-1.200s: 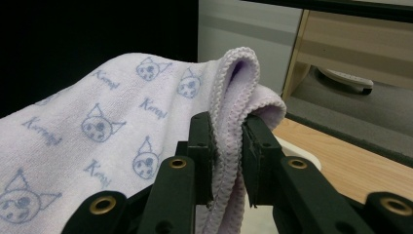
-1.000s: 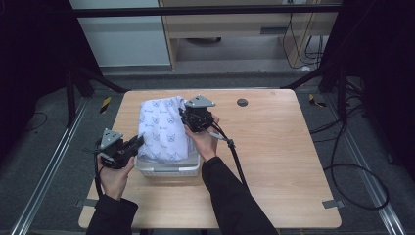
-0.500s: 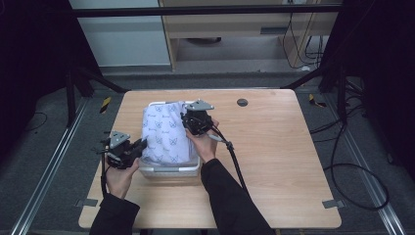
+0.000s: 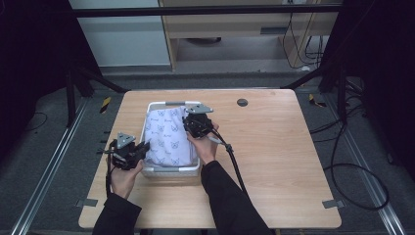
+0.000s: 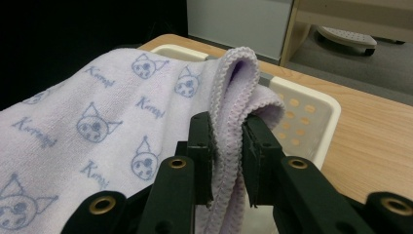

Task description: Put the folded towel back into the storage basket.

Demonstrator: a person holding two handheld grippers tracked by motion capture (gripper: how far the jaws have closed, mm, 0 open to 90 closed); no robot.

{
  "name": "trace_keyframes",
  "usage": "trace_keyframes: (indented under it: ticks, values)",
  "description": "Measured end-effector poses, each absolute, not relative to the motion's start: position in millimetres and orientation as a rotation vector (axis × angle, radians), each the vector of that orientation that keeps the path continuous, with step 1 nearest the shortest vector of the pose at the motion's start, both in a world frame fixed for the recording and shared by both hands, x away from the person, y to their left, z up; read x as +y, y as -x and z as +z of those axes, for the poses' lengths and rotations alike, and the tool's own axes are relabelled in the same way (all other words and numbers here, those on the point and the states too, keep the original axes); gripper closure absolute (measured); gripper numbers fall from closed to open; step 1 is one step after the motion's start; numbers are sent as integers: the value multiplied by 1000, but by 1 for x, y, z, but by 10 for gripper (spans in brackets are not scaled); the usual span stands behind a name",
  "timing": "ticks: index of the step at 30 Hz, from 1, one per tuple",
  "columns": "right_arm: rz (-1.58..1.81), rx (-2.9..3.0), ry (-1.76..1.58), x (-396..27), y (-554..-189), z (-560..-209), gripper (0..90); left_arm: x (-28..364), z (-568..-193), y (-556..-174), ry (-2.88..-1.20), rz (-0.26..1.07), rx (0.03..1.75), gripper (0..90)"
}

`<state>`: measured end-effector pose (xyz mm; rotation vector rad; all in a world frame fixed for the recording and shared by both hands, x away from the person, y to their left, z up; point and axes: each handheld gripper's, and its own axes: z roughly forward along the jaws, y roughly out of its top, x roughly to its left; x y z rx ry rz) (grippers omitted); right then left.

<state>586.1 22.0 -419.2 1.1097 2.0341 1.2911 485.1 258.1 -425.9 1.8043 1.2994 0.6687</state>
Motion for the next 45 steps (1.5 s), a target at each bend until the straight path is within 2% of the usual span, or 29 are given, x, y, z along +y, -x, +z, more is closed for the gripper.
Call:
trace_keyframes:
  ticks: [26,31,34,39,45]
  values:
    - [1183,2100,-1124,23,-591,-443,735,255,-443,-494,-1878,632,1325,787]
    - [1148,2140,-1126,24,-593,-447,706,254,-444,-494,-1869,644,1328,734]
    - [1139,2138,-1124,23,-593,-448,698,255,-441,-493,-1840,655,1328,672]
    - [1186,2101,-1119,14,-590,-439,637,260,-434,-489,-1795,654,1315,661]
    - [1256,2045,-1113,-8,-579,-423,509,261,-426,-483,-1760,648,1282,639]
